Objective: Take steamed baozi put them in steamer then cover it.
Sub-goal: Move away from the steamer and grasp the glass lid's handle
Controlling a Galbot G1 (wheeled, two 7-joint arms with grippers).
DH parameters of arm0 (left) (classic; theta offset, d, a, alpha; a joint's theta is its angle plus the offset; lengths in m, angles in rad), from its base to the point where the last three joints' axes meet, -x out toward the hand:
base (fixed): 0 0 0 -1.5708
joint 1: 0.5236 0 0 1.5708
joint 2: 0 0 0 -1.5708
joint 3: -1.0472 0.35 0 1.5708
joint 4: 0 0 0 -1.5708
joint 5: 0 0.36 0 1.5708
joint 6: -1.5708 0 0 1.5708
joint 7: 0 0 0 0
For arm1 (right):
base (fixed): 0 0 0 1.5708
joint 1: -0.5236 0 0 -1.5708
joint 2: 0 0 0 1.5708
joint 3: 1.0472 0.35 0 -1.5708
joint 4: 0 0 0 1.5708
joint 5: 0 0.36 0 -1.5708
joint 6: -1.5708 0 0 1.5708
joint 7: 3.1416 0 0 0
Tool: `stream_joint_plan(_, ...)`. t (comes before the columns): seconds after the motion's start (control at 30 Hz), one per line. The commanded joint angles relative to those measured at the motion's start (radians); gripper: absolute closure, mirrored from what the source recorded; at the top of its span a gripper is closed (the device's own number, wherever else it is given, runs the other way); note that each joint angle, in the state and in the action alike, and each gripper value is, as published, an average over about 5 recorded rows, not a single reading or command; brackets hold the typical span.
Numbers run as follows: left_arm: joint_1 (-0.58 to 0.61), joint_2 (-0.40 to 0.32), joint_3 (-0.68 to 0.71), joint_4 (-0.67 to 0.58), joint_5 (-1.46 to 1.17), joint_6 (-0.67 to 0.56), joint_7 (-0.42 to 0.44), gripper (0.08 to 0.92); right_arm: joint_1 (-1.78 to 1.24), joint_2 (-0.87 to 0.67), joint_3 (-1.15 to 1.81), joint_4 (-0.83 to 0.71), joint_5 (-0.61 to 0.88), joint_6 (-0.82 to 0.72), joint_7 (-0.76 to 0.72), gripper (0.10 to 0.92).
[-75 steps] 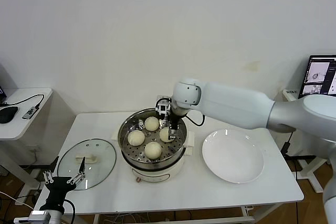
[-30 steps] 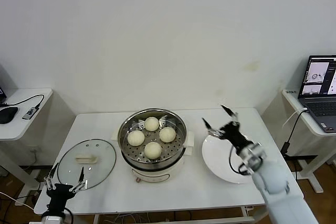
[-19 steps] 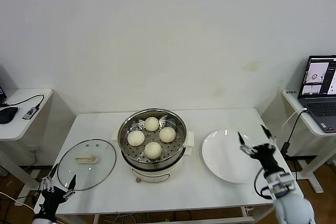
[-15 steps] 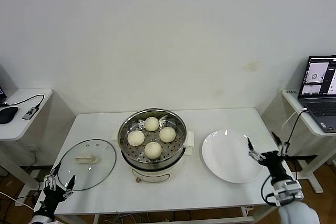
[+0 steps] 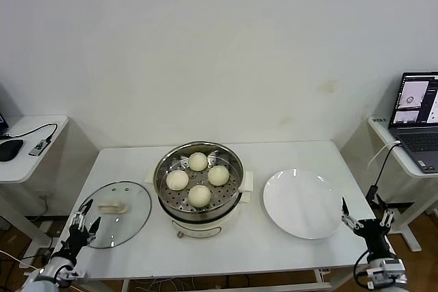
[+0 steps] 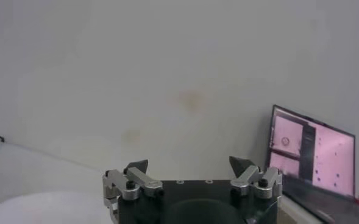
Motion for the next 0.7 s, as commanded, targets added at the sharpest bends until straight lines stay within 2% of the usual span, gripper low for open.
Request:
stream_joint_plan(0.03, -0.156, 0.011, 0.071, 0.117, 0.101, 0.001, -0.006, 0.177, -0.022, 0.022, 0.015, -0.023, -0.022, 0.023, 0.008, 0.203)
stream_joint_plan(0.7, -0.275, 0.0, 0.13, 0.224, 0.116, 0.008, -0.014, 0.177, -0.024, 0.035, -0.003, -0.043, -0.051, 0.031, 0.005, 0.203)
